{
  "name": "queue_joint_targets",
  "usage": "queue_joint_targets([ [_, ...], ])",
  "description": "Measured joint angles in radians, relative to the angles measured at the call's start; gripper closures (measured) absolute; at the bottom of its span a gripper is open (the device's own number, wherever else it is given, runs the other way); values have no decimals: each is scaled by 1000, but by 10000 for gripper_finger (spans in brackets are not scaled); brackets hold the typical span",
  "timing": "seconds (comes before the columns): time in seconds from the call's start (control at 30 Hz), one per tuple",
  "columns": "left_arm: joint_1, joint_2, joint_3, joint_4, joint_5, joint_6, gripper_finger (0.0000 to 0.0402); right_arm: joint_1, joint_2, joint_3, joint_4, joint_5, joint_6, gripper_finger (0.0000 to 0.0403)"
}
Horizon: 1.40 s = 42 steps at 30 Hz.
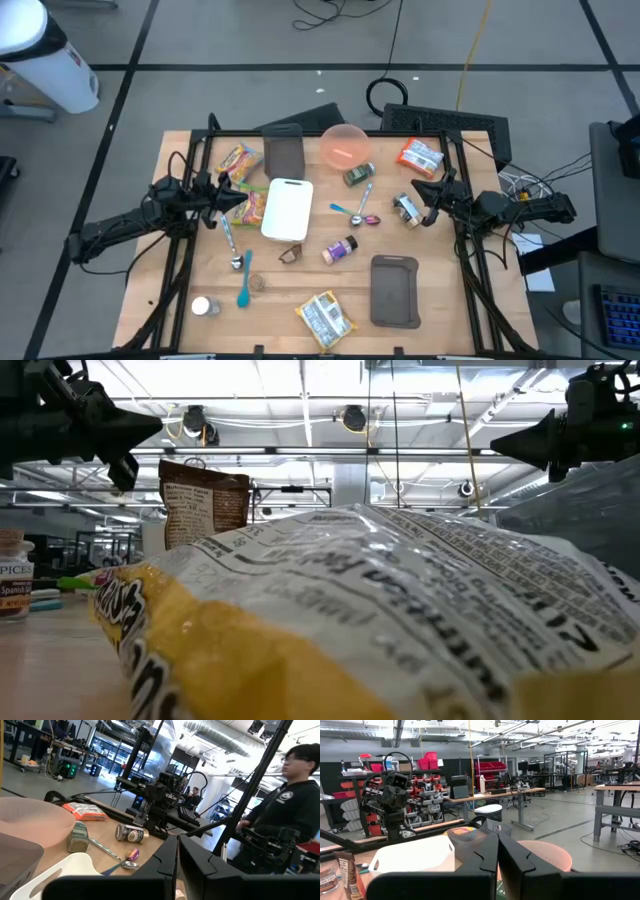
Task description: Pick & Place Food Item
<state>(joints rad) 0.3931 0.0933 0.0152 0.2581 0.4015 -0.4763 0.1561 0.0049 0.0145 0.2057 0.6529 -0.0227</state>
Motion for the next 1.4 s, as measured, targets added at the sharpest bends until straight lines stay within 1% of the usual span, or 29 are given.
queue_joint_targets([
  [1.2,0,0,0,0,0,0,380,0,0,0,0,0,4,403],
  [1.27,0,0,0,0,0,0,380,0,0,0,0,0,37,403],
  [1.4,0,0,0,0,0,0,380,0,0,0,25,0,189,403],
])
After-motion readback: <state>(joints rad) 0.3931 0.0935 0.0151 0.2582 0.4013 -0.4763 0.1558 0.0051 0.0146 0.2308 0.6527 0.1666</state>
